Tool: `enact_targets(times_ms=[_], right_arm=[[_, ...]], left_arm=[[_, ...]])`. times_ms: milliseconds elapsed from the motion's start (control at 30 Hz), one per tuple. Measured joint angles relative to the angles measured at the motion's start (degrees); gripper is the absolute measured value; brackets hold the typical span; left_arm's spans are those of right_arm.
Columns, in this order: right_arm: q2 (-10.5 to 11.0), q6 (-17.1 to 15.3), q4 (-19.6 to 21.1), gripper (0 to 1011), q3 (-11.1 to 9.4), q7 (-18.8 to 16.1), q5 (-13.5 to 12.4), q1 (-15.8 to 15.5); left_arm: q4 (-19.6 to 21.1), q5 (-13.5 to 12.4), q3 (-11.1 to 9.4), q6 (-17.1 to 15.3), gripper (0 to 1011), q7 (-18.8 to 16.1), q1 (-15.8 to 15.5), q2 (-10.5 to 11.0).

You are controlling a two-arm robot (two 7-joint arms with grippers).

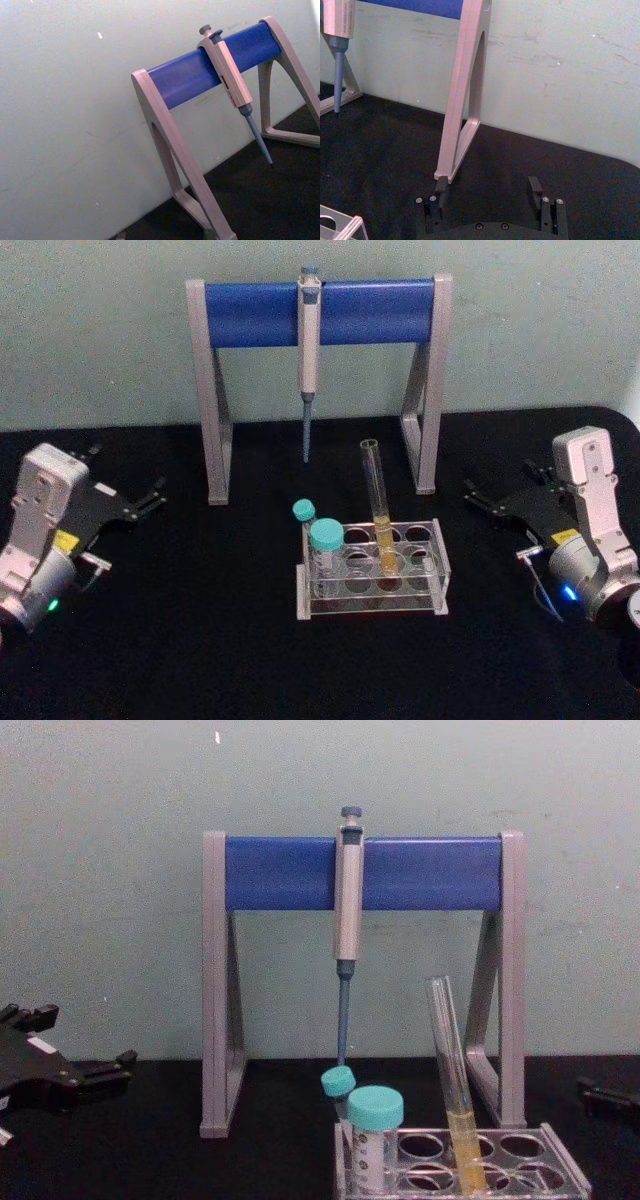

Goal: Pick up the test tube from the test tube rack, shake it, then place it back into the test tube rack.

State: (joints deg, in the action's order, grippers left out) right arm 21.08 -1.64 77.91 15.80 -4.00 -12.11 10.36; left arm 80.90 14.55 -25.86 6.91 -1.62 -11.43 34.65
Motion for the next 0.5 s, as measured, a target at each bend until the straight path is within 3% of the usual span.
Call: enact_targets(times_ms=[500], right_arm=[[0.0, 0.01, 0.0, 1000, 0.0, 0.0, 0.01, 0.0]], left_arm=[[0.0, 0.0, 0.0, 0.0, 1001, 0.0, 0.0, 0.0]])
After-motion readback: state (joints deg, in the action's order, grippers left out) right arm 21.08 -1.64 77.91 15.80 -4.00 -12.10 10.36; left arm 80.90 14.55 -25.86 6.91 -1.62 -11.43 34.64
